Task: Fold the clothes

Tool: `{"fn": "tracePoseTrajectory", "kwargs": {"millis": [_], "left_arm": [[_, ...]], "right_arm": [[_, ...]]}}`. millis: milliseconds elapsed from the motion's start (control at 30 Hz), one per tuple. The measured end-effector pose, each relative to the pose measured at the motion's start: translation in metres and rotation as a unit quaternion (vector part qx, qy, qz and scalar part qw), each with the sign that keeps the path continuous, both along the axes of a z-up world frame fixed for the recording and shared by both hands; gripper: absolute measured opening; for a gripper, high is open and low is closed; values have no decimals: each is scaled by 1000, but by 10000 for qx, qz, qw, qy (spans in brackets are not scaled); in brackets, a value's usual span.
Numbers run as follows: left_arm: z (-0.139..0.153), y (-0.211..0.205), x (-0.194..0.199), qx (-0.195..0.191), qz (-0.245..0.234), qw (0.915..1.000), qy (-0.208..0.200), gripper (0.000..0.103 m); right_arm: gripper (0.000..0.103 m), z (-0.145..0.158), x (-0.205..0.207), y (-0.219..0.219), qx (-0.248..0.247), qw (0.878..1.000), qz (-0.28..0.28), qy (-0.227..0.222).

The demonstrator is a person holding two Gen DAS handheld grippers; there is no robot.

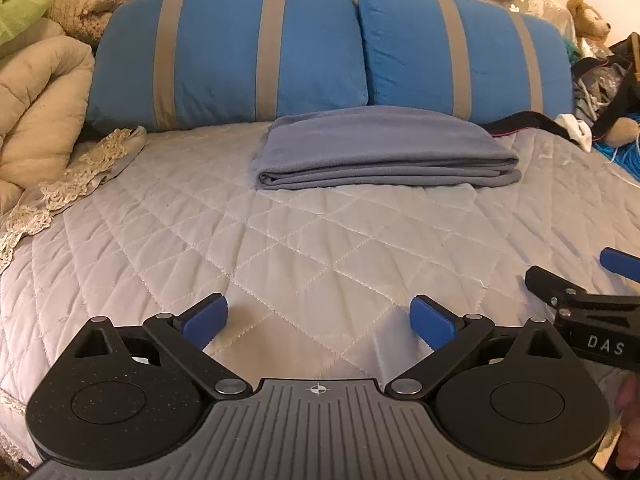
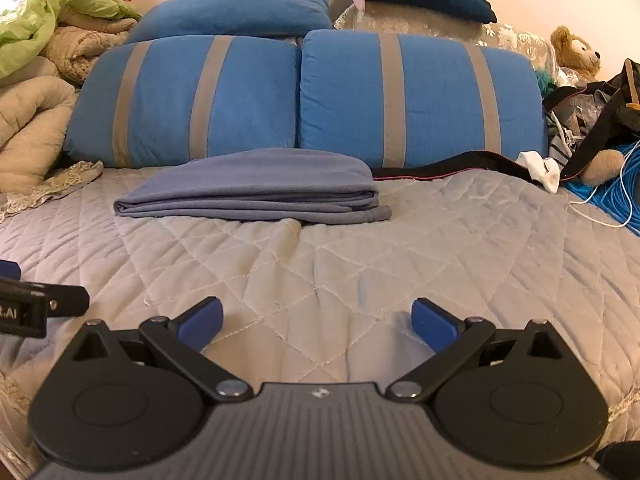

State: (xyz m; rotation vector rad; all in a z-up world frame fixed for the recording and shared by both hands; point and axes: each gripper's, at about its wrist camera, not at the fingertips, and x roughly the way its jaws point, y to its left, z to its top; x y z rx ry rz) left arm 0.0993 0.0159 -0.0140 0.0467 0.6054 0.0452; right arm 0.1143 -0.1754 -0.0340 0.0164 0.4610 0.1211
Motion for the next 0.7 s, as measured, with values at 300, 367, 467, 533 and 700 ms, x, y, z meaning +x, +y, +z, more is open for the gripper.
{"fn": "tracePoseTrajectory", "kwargs": {"millis": [300, 367, 467, 533, 700], "left_arm": [[-2, 2, -5, -24, -93, 9998, -151, 102], [-1, 1, -5, -22, -87, 9999, -124, 102], [-1, 0, -6, -12, -91, 9999, -123, 102], [-1, 1, -6, -22, -99, 9999, -121, 102], [-1, 2, -7, -66, -104, 9999, -108, 102]], "right_arm": [[102, -2, -1, 3, -21, 10000, -79, 10], [102, -2, -1, 3, -22, 10000, -74, -22], [102, -3, -2, 3, -21, 10000, -80, -39], [102, -3, -2, 3, -20, 10000, -83, -37], [102, -3, -2, 3, -20, 10000, -87, -42]]}}
